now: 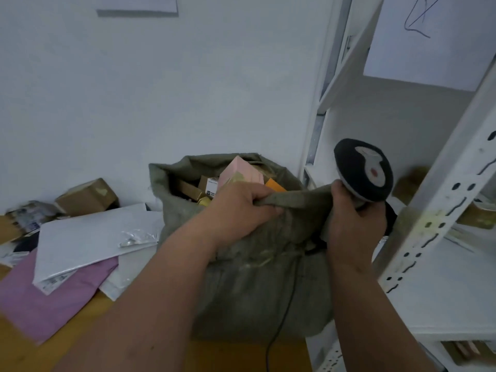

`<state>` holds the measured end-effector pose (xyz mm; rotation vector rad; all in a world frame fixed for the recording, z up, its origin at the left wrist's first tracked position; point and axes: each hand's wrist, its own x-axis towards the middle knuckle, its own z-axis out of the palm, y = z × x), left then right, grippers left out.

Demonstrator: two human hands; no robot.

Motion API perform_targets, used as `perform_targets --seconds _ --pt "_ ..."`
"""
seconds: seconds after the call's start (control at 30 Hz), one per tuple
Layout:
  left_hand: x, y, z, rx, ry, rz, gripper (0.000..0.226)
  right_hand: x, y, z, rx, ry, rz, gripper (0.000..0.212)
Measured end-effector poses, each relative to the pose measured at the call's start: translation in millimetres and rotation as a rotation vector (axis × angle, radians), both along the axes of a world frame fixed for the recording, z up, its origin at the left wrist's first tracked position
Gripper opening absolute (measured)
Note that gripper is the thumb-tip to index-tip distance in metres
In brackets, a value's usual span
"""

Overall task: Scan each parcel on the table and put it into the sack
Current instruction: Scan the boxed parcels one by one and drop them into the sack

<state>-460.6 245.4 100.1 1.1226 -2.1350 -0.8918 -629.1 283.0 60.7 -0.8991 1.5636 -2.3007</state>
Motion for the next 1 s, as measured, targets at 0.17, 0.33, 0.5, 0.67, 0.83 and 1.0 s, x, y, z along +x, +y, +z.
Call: perform_targets --seconds 0.17,0.33,0.5,0.67,0.83,1.0 --pt "23 9 -29 0.302 -0.727 -0.151 0.06 8 23 -7 0.344 0.088 0.039 0.019" --pt "60 14 -75 0.212 -1.005 -0.171 0.04 34 38 -37 0.402 0.045 -0.05 0.03" --pt "107 30 -88 0.223 -1.107 -0.355 0.037 85 59 -43 0.518 0.016 -0.134 0.029" --pt "150 46 -101 0.179 -1.033 -0.457 0.039 149 68 -48 0.457 0.08 -0.18 0.033" --pt "183 41 -114 -0.042 -0.724 -0.221 0.042 199 76 -45 0.472 0.034 0.029 0.025" --pt "212 31 -108 -0.17 -0.492 0.044 0.039 240 60 -47 0.537 0.032 0.211 0.022"
